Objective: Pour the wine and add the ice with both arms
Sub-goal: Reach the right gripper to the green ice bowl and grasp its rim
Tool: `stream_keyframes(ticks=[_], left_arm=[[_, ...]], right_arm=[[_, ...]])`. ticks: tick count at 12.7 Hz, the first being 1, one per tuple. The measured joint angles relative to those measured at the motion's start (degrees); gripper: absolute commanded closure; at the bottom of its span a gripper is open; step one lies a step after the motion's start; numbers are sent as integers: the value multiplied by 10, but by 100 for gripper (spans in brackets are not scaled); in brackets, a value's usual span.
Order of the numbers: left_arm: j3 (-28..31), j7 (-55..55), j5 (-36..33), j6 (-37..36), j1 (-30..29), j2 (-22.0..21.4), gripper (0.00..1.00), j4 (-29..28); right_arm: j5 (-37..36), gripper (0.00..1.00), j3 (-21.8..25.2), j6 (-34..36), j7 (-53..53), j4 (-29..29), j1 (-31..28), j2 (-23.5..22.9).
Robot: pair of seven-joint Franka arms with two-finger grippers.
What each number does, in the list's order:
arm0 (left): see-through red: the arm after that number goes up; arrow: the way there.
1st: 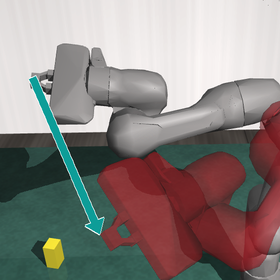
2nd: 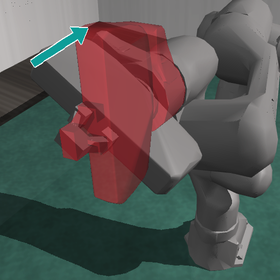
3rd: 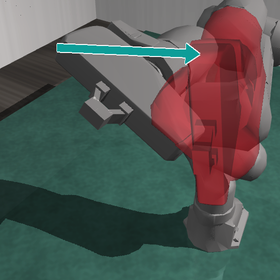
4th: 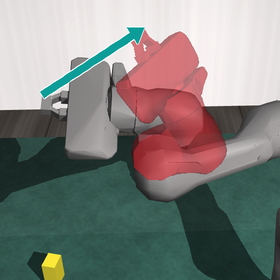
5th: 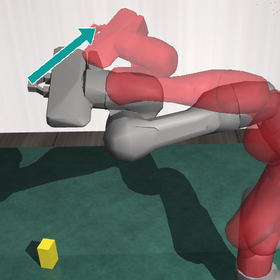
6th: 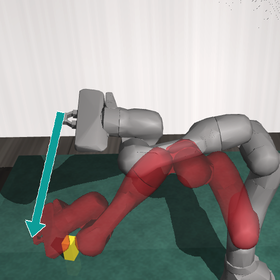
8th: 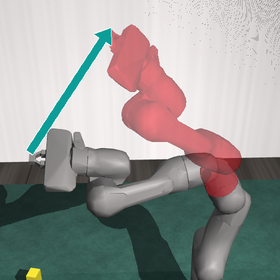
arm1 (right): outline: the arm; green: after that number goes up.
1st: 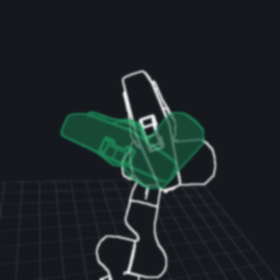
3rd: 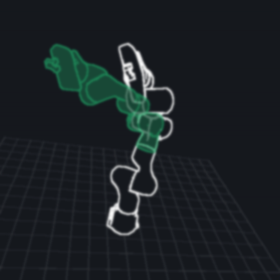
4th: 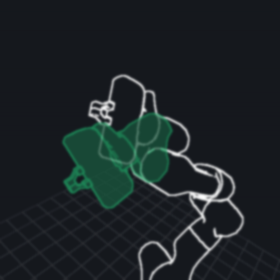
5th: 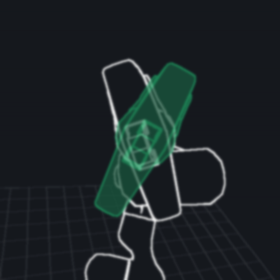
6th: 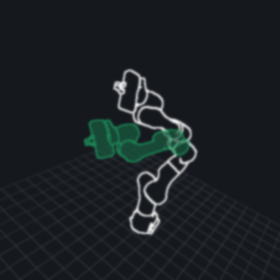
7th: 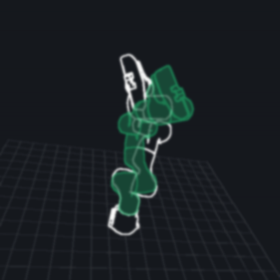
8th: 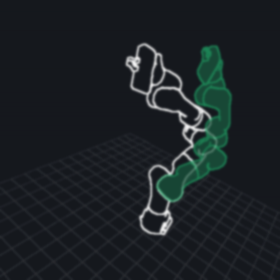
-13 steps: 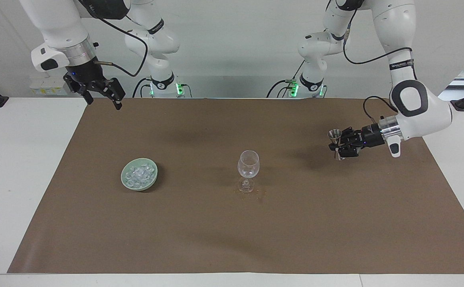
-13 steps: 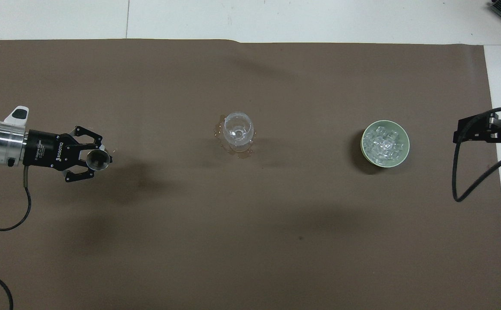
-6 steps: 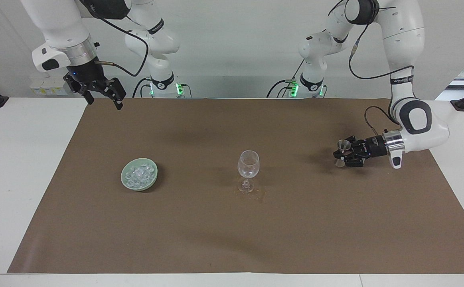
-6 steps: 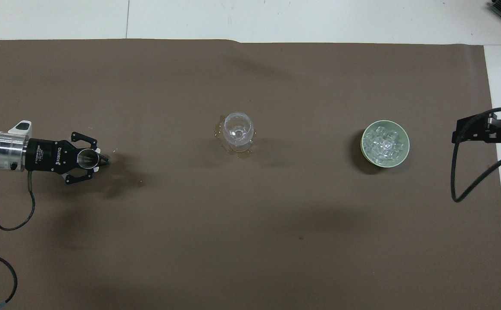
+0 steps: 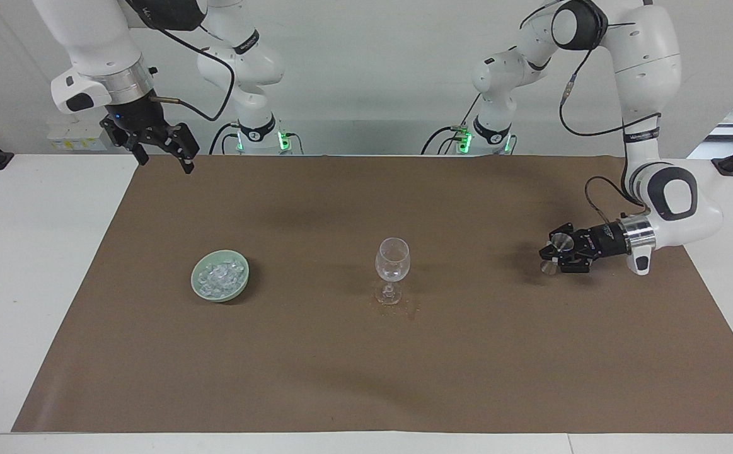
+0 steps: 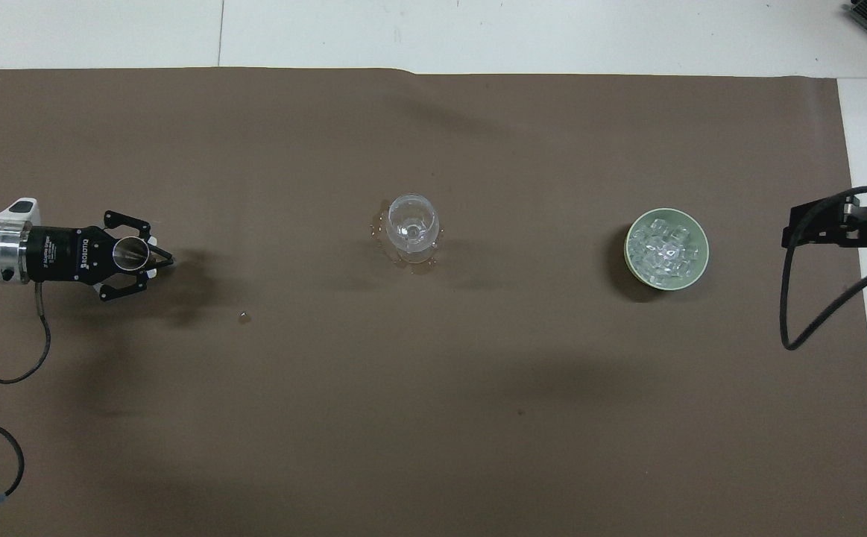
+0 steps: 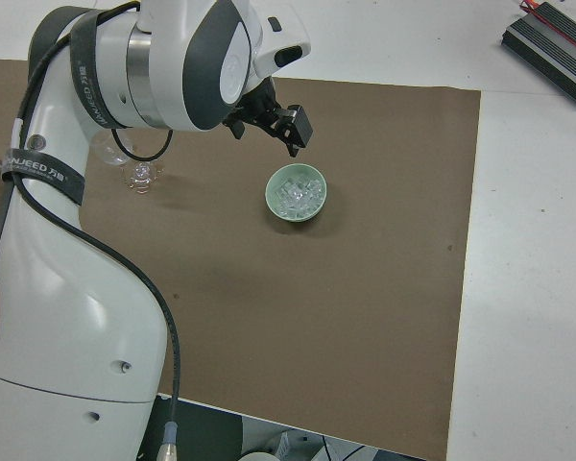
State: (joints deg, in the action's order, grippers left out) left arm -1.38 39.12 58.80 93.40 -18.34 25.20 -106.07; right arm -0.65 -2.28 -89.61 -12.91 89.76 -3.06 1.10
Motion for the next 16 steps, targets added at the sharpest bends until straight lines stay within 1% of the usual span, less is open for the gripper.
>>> stream_keyframes(ticks=[4, 7, 9, 11, 13, 16], left_arm=[[1, 0, 6, 6, 0, 14, 100, 2], [1, 0, 18, 12, 0, 21, 100, 2], [0, 0, 22, 13, 0, 25, 100, 2], [1, 0, 36, 13, -2, 40, 100, 3], [1, 0, 54, 12, -4, 52, 100, 5], [1, 0, 64, 12, -5, 55, 100, 7]], right_arm=[[0, 0, -3, -58, 0, 42, 4, -1], [0, 0, -3, -108, 5, 90, 4, -1], [0, 0, -4, -156, 12, 129, 4, -3], [0, 0, -4, -197, 12, 160, 4, -6], [0, 0, -4, -240, 13, 191, 5, -15], [-1, 0, -4, -305, 13, 233, 5, -36]])
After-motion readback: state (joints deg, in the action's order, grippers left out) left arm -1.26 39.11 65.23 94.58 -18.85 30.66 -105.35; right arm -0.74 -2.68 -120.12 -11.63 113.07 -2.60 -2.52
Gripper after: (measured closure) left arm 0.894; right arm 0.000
